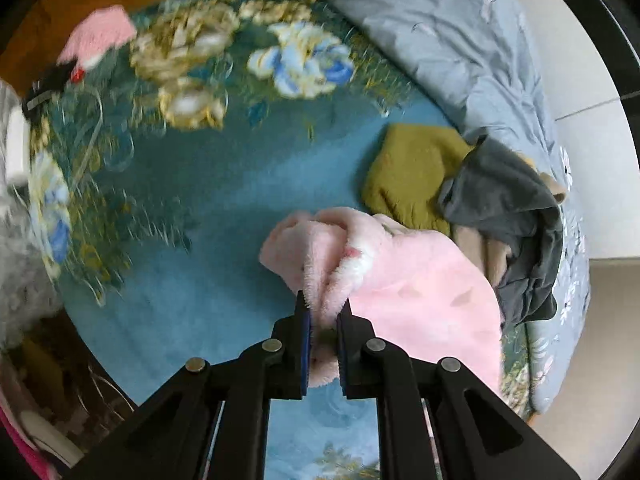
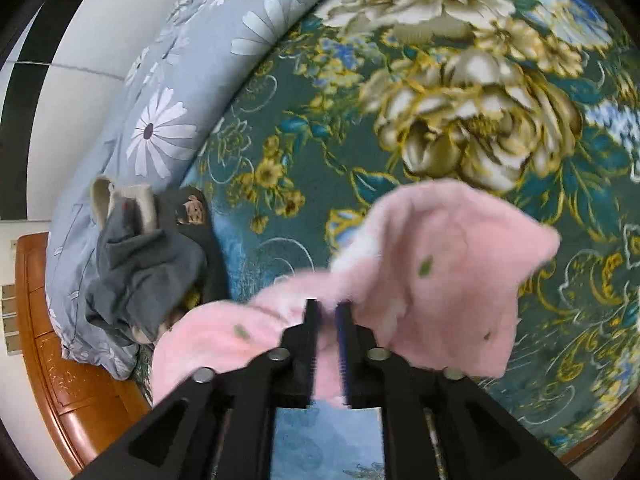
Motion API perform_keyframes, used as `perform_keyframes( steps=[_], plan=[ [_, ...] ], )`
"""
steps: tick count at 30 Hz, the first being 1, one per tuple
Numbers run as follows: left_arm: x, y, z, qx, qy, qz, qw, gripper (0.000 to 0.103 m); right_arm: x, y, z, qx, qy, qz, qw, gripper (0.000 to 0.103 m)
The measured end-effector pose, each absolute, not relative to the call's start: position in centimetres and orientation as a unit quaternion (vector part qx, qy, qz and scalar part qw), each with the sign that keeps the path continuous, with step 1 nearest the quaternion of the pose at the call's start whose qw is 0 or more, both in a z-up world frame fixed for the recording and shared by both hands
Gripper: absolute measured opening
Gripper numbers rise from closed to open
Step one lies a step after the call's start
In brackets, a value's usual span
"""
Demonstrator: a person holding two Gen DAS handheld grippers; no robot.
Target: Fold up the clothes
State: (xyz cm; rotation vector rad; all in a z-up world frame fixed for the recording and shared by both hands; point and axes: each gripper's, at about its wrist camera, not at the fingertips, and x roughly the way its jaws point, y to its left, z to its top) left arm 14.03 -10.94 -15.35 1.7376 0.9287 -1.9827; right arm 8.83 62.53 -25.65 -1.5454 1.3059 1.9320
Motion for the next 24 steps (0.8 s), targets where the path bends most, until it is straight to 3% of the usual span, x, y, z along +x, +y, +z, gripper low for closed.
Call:
perform_keyframes(
  steps=[1,2,5,9,14,24],
  plan=[
    [14.0,-11.0,-15.6,0.616,0.325,-0.697,0.173,0.011,9.7,62.7,-25.5,-0.533,0.463,0.685,0.179,0.034],
    [13.9,-11.2,-15.6,0.618,0.322,-0.696,0.173,0.011,10.7,63.0,-25.4,-0.522,0.469,0.688,0.184,0.036],
    [13.4,-11.4,-15.4,0.615,0.311,-0.703,0.174,0.011,14.2,64.2,-25.5,-0.495,0.484,0.688,0.218,0.038],
    [12.7,-11.7,-15.6,0.616,0.308,-0.702,0.183,0.012,20.7,66.1,-29.3,-0.499,0.528,0.619,0.299,0.038],
    [12.3,-11.6,-16.1,0.622,0.313,-0.690,0.199,0.012,25.2,64.9,-35.0,-0.483,0.623,0.526,0.318,0.039],
    [10.8,-11.1,-15.0,0.619,0.292,-0.700,0.202,0.012,16.7,66.2,-33.4,-0.413,0.653,0.578,0.264,0.039]
  ],
)
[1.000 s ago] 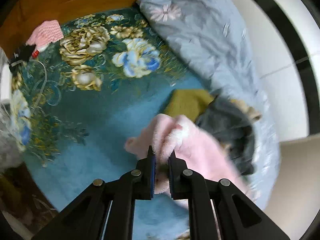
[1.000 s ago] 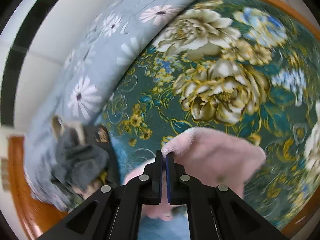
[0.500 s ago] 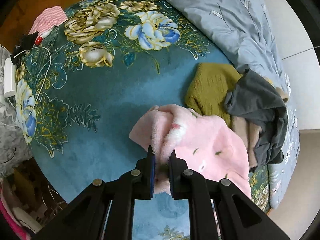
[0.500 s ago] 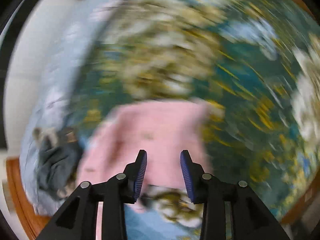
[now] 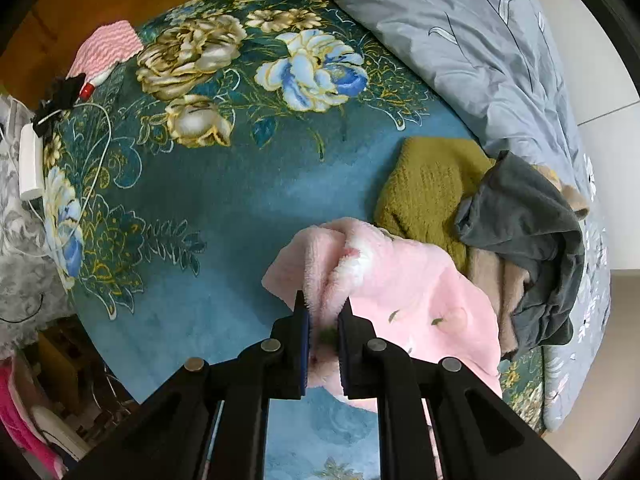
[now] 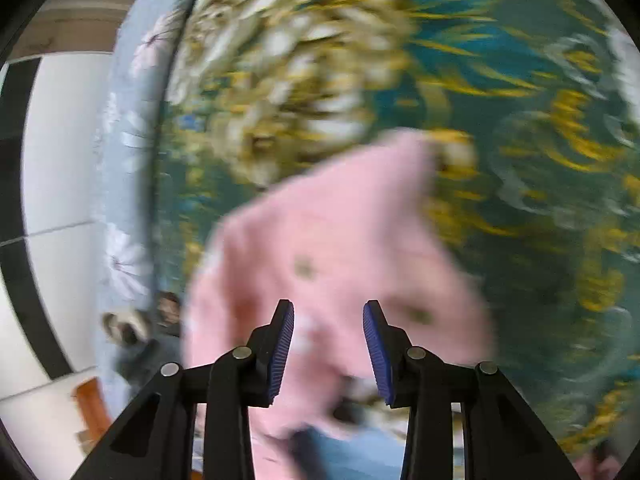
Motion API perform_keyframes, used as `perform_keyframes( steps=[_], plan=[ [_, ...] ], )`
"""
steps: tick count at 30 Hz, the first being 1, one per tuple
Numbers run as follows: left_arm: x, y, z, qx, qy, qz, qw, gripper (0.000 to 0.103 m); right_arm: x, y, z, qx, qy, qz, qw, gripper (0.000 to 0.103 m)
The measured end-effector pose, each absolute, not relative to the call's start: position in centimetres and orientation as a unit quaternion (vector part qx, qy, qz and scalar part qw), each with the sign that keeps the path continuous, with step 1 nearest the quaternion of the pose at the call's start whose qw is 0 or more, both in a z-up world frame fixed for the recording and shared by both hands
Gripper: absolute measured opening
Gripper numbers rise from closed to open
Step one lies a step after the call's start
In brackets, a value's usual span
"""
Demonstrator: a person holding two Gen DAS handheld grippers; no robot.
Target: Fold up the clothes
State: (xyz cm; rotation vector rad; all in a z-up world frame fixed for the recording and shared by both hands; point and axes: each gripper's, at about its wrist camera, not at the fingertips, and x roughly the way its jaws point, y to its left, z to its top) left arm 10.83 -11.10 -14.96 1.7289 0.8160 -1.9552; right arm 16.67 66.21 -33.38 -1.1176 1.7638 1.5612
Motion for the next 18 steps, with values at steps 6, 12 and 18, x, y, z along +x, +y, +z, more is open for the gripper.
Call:
perform_keyframes(
  steps=[6,12,18],
  plan=[
    [10.7,-10.7,-15.0,0.624,0.288,-0.699,0.199,0.012,8.6,66.6,-33.5,-0.414,0.674,0.564,0.236,0.041],
    [10.8,-11.2,-14.8,0.624,0.293,-0.697,0.197,0.012,5.6,65.7,-33.9,-0.489,0.627,0.548,0.260,0.010],
    [9.8,-11.2,-14.3,0.617,0.313,-0.701,0.172,0.011,7.5,68.2,-27.3,-0.458,0.602,0.600,0.260,0.005]
  ],
)
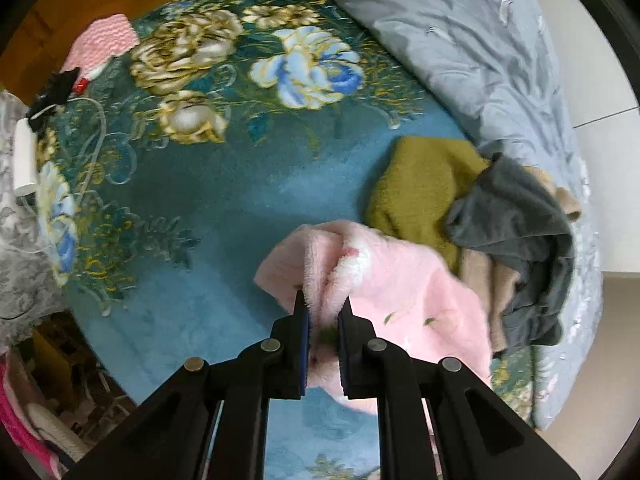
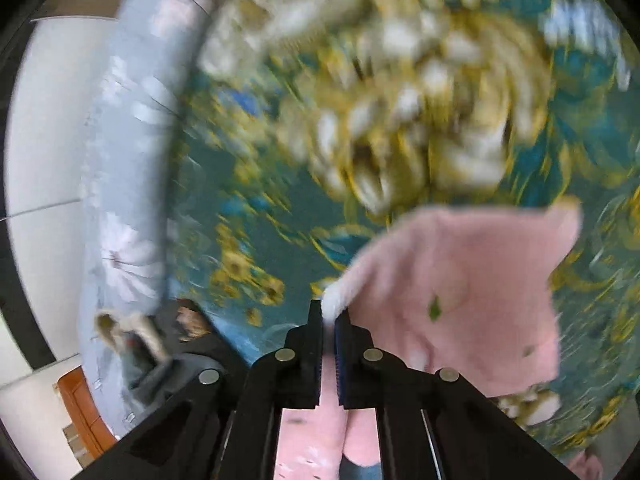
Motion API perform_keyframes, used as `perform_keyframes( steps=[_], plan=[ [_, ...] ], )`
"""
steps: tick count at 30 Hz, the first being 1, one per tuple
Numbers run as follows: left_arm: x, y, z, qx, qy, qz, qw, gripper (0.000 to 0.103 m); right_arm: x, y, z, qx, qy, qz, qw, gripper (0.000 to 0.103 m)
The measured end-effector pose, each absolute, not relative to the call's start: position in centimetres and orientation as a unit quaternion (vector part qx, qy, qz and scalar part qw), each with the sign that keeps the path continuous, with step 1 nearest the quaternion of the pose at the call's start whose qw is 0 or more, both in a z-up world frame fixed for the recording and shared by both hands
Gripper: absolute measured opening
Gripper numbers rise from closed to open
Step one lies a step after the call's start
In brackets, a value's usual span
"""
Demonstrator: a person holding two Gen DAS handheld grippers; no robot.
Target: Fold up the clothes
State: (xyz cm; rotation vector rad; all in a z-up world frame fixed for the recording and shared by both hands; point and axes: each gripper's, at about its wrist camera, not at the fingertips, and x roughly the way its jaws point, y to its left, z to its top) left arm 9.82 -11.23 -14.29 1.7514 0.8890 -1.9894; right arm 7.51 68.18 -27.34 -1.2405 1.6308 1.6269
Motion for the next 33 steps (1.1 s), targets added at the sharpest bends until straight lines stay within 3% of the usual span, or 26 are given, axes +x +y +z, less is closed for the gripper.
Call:
perform_keyframes(
  steps=[6,8,11,17,20,26,28,29,33],
  plan=[
    [7.9,-9.3,-10.7,0.592,0.319,-0.736,0.083,0.011,13.4,70.1,-12.5,-0.353,0.515,0.747,0.231,0.005],
    [8.4,-9.0,-9.9,0.594,0.296,-0.745,0.069,0.011,17.3,70.2,-11.1,-0.339,0.511,0.751,0.244,0.005],
    [9.8,-9.1,-9.7,0.606,0.248,-0.753,0.070,0.011,23.5,68.7,-14.5,-0.353,0.539,0.717,0.266,0.005],
    [14.6,-11.6,-12.8,0.649,0.158,-0.730,0.144,0.011,31.2,63.4,-30.3,-0.441,0.630,0.567,0.296,0.005],
    [16.3,-13.7,-14.4,0.665,0.161,-0.705,0.186,0.011,33.5,60.9,-34.9,-0.453,0.657,0.513,0.316,0.007],
    [17.4,-14.4,-15.1,0.671,0.153,-0.694,0.213,0.011,33.5,62.5,-33.4,-0.440,0.629,0.556,0.318,0.012],
    [17.2,-14.1,-14.9,0.671,0.146,-0.695,0.212,0.011,33.5,64.6,-32.7,-0.425,0.619,0.572,0.329,0.028],
    [17.1,-13.8,-14.8,0.671,0.144,-0.696,0.212,0.011,33.4,65.5,-32.6,-0.420,0.615,0.576,0.336,0.030],
    [16.6,-12.6,-14.5,0.671,0.133,-0.697,0.214,0.012,32.9,69.2,-34.1,-0.421,0.614,0.559,0.365,0.030]
  ],
)
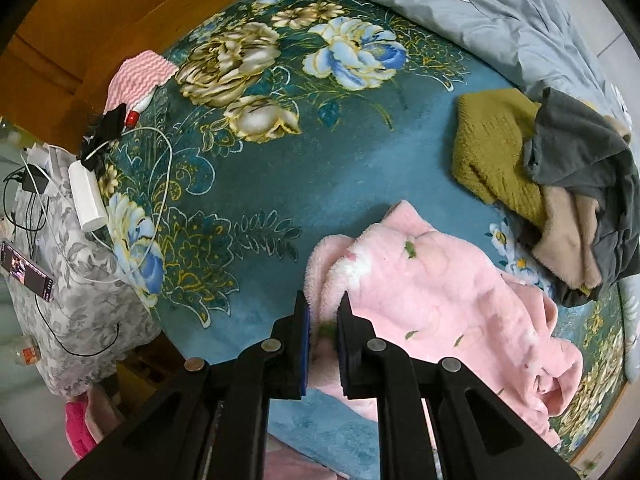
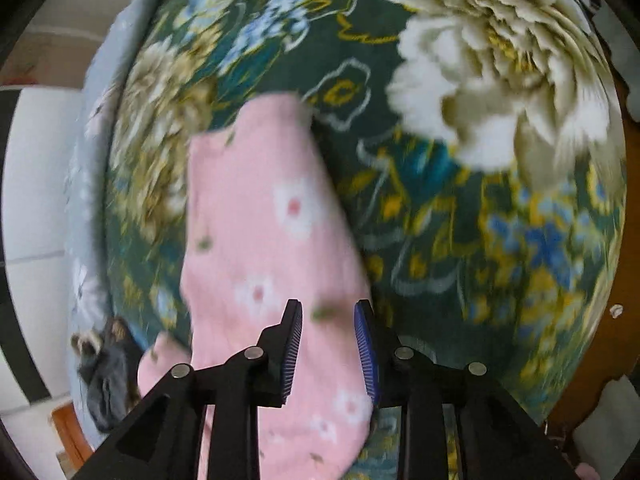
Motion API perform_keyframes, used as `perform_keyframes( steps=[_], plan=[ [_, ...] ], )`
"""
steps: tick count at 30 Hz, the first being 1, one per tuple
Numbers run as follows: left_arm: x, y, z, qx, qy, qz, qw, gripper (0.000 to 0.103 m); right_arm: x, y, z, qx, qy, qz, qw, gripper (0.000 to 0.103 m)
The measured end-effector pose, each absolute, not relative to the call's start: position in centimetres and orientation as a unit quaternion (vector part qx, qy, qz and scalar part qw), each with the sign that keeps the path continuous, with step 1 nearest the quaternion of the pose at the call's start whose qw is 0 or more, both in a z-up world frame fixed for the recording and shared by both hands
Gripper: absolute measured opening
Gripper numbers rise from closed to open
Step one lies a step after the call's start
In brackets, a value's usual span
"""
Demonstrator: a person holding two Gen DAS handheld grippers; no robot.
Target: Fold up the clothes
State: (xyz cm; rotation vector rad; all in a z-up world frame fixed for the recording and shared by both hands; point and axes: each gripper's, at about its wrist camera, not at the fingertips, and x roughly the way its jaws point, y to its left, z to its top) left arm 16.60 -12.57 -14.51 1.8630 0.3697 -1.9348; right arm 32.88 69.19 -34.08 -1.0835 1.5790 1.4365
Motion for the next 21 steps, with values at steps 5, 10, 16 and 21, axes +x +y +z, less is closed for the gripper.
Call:
perform_keyframes(
  steps=[5,10,16,21],
  plan=[
    [16.1,-11.7,-14.2,0.671,0.125,-0.699,0.213,0.012,31.3,70.8,-36.2,-0.427,0.627,0.534,0.372,0.029],
    [16.1,-11.3,-14.0,0.668,0.128,-0.701,0.215,0.012,29.7,71.5,-34.3,-0.457,0.579,0.567,0.368,0.006],
    [16.7,-10.7,-14.8,0.671,0.133,-0.697,0.215,0.012,32.2,72.1,-30.6,-0.484,0.468,0.618,0.406,0.006],
    [17.8,-10.6,-16.0,0.677,0.149,-0.686,0.223,0.012,35.6,73.4,-33.4,-0.492,0.528,0.565,0.400,0.011]
  ],
)
